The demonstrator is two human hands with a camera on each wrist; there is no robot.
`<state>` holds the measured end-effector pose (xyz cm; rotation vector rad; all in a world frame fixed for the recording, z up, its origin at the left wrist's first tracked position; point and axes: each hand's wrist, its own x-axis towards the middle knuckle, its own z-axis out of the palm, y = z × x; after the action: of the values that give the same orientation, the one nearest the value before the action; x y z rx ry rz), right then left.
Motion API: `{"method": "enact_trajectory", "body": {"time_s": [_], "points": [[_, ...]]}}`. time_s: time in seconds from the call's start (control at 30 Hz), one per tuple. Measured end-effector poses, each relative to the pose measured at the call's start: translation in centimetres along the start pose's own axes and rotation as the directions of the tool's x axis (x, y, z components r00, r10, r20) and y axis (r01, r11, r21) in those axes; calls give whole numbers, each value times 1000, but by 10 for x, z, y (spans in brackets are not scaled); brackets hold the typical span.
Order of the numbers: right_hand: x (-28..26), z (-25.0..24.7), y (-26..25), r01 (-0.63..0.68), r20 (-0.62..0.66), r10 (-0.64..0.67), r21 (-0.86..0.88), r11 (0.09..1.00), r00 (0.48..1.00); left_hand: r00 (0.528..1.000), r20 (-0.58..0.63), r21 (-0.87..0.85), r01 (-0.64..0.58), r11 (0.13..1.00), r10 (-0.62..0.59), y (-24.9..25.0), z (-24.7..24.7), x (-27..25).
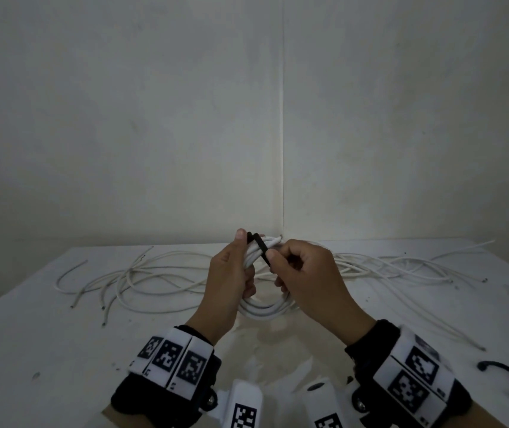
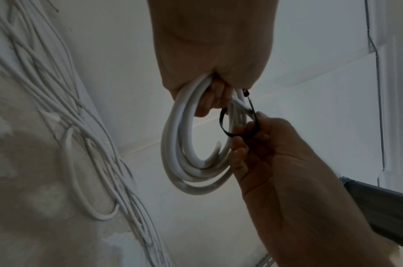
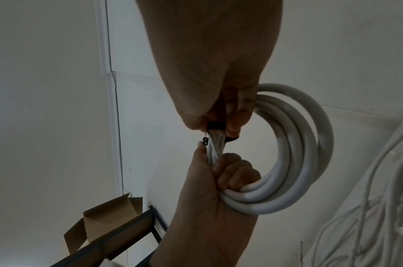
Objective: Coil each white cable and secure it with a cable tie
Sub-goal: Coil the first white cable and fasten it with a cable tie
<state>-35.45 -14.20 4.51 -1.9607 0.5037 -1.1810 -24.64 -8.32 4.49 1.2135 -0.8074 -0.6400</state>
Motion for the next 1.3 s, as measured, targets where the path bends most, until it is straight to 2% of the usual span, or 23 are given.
{"method": "enact_trajectory", "body": {"time_s": [0.2, 0.5, 0.93, 1.03, 1.2, 1.3], "points": [[2, 0, -5, -16, 8, 16, -16, 1000, 1000, 1000, -4, -10, 16, 1000, -16, 1, 0, 0], [0, -2, -6, -20, 19, 19, 73, 997, 1000, 1000, -3, -36, 20, 999, -20, 2, 1, 0], [0, 1, -6, -33, 14, 32, 45, 998, 999, 1000, -10, -3, -3, 1000, 3, 1, 1, 0], [0, 4, -6, 4, -17, -4, 6, 1000, 1000, 999, -23, 31, -30, 999, 31, 1, 0, -1], [-1, 14, -8, 67, -159, -79, -79, 995, 984, 996, 11, 58, -87, 994, 87, 0, 4, -7], [0, 12, -10, 106, -116, -114, -74, 992, 987, 995, 11, 32, -97, 995, 97, 3, 0, -4]]}}
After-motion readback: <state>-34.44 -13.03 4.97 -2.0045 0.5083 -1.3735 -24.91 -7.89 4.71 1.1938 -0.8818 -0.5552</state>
